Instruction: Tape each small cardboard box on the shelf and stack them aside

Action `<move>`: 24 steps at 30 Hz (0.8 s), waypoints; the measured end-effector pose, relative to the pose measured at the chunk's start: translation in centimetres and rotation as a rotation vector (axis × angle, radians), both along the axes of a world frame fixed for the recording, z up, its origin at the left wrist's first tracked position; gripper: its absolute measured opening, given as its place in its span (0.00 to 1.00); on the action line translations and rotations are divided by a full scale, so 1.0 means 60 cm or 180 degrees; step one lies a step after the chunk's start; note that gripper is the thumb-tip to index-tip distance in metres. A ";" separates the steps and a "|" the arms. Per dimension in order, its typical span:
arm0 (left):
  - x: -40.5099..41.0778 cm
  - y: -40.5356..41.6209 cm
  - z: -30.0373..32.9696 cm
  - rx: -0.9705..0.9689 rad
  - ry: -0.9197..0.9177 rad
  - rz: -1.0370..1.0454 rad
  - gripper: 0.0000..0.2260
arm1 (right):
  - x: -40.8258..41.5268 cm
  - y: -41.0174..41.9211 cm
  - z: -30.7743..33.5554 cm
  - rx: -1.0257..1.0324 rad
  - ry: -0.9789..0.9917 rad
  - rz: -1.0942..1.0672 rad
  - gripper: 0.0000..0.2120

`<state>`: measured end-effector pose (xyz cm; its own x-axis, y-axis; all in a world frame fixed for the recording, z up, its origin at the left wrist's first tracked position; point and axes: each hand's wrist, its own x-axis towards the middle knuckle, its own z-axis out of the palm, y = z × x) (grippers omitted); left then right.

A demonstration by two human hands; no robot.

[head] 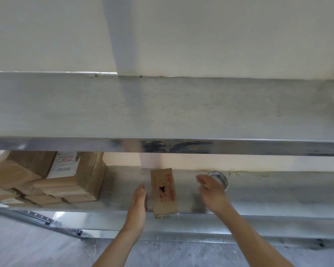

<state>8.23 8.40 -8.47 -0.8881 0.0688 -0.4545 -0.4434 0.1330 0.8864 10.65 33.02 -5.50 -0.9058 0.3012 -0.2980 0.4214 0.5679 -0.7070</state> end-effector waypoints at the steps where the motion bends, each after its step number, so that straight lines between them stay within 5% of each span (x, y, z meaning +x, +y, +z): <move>1: -0.001 -0.005 0.002 -0.0087 0.0136 0.0159 0.20 | 0.005 0.033 -0.004 0.0660 0.0001 0.0139 0.19; 4: -0.001 -0.011 0.020 -0.0222 0.0600 0.0519 0.17 | 0.011 0.090 -0.017 0.1944 -0.0463 0.0590 0.18; 14: 0.009 0.009 0.060 -0.0506 0.1256 0.0285 0.15 | -0.013 0.070 -0.042 0.2498 -0.0571 0.0898 0.13; 17: 0.011 0.011 0.067 -0.0760 0.1514 0.0012 0.18 | -0.007 0.077 -0.037 0.2388 0.0432 0.0740 0.09; 20: 0.004 0.032 0.077 -0.1041 0.1869 -0.0477 0.19 | 0.008 0.065 -0.013 0.1603 0.1806 0.0942 0.09; 24: -0.017 0.069 0.106 -0.0523 0.1505 -0.0982 0.26 | 0.021 0.019 0.040 0.0920 0.2146 0.1404 0.12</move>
<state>7.21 12.52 -2.09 -0.9471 0.3185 -0.0407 0.0760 0.3455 0.9353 11.89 34.18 -3.11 -0.9141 -0.1393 0.3807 -0.3390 0.7777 -0.5293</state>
